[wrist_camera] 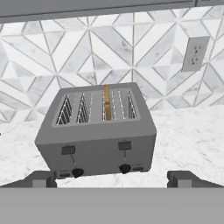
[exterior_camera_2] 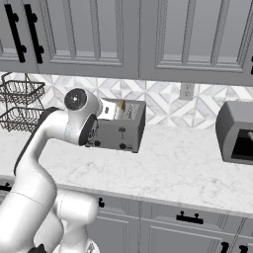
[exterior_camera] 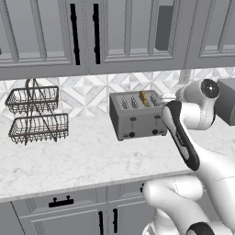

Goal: Start the toaster. Once the lever pops up, take the bread to the plate on the dining counter.

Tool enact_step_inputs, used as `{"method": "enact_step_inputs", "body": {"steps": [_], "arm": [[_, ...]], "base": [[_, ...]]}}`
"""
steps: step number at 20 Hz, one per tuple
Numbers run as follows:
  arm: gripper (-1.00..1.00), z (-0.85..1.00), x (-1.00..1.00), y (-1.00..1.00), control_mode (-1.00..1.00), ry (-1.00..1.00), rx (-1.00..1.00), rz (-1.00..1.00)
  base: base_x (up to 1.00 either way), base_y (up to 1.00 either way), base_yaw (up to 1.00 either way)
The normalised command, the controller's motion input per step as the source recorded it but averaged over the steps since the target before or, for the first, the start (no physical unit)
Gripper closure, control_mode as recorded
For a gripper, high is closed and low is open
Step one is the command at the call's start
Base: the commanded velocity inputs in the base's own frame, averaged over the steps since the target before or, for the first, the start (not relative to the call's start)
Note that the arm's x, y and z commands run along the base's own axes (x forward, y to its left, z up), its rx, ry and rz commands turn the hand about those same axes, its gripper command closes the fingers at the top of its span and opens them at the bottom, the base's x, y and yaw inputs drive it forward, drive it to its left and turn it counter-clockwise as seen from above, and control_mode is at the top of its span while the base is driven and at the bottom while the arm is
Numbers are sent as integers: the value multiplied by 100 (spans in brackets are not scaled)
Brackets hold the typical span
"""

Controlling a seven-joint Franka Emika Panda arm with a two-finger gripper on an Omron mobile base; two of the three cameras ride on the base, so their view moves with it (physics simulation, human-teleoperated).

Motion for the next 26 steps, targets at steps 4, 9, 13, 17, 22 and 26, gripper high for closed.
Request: {"method": "enact_step_inputs", "body": {"steps": [4,9,13,17,22,26], "arm": [[-100,-27,58,1,-100,8,0,5],[-100,-29,67,4,-100,10,0,3],[-100,-25,52,0,-100,0,0,2],[-100,-25,36,0,-100,-1,0,0],[-100,-24,46,0,-100,0,0,0],[-100,-14,53,0,-100,0,0,0]], "base": [[0,0,0],[0,0,0],[0,0,0],[0,0,0],[0,0,0],[0,0,0]]}}
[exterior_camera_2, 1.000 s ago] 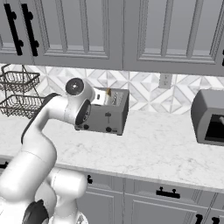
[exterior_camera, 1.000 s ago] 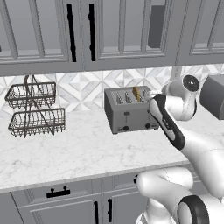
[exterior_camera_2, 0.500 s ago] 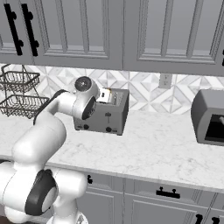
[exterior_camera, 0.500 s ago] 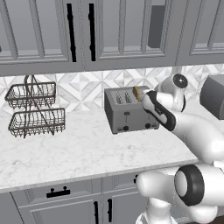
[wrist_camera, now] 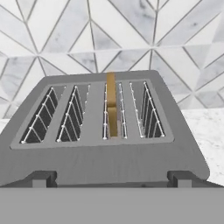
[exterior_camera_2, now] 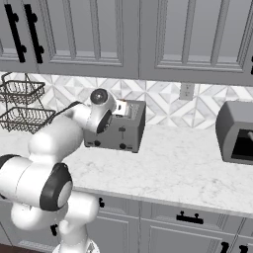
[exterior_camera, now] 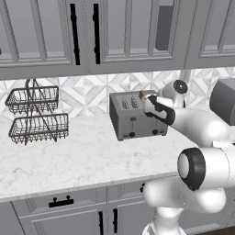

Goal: Start the toaster. Once the lever pops up, take the bread to the plate on the dining counter.

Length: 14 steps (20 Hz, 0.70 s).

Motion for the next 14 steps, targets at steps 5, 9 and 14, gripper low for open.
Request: {"method": "enact_step_inputs", "body": {"steps": [5,9,14], "arm": [[-100,-13,46,0,-100,0,0,0],[-100,-11,40,0,-100,0,0,0],[-100,-16,33,0,-100,0,0,0]], "base": [[0,0,0],[0,0,0],[0,0,0]]}}
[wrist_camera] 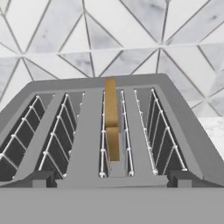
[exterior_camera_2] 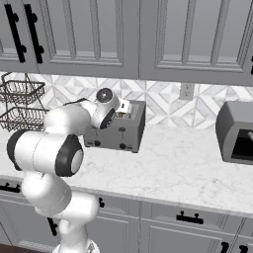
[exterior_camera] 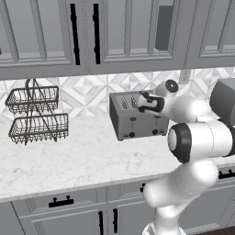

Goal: Start the toaster. Once the lever pops up, take the bread to the plate on the dining counter.

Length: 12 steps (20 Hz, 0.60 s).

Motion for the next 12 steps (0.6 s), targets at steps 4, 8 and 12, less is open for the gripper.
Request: {"method": "enact_step_inputs", "body": {"steps": [4,8,12], "arm": [[-100,-24,33,0,-100,0,0,0],[-100,-22,38,0,-100,0,0,0],[-100,-20,31,0,-100,0,0,0]], "base": [[0,0,0],[0,0,0],[0,0,0]]}}
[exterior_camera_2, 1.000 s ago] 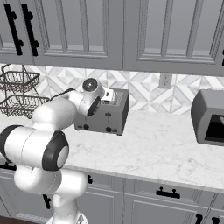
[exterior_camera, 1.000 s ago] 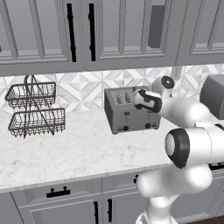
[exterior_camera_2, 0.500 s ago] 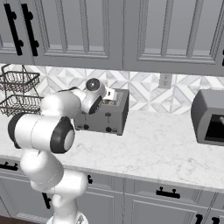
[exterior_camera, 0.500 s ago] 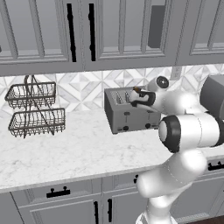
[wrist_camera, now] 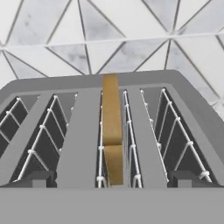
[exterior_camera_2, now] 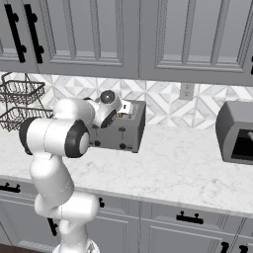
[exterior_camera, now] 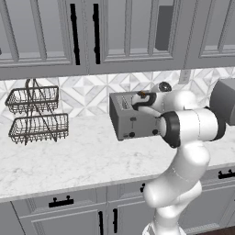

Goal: Start the toaster. Once the lever pops up, take the bread to the plate on the dining counter.

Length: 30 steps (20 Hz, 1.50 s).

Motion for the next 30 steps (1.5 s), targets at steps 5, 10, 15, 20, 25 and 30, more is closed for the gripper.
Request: {"method": "enact_step_inputs", "body": {"steps": [5,10,15,20,25,30], "arm": [[-100,-21,25,0,-100,0,0,0],[-100,-18,31,0,-100,0,0,0],[-100,-18,34,0,-100,0,0,0],[-100,-24,31,0,-100,0,0,0],[100,-22,12,1,-100,-4,0,0],[100,-6,-1,0,-100,-14,0,0]], "base": [[0,0,0],[0,0,0],[0,0,0],[0,0,0],[0,0,0],[0,0,0]]}}
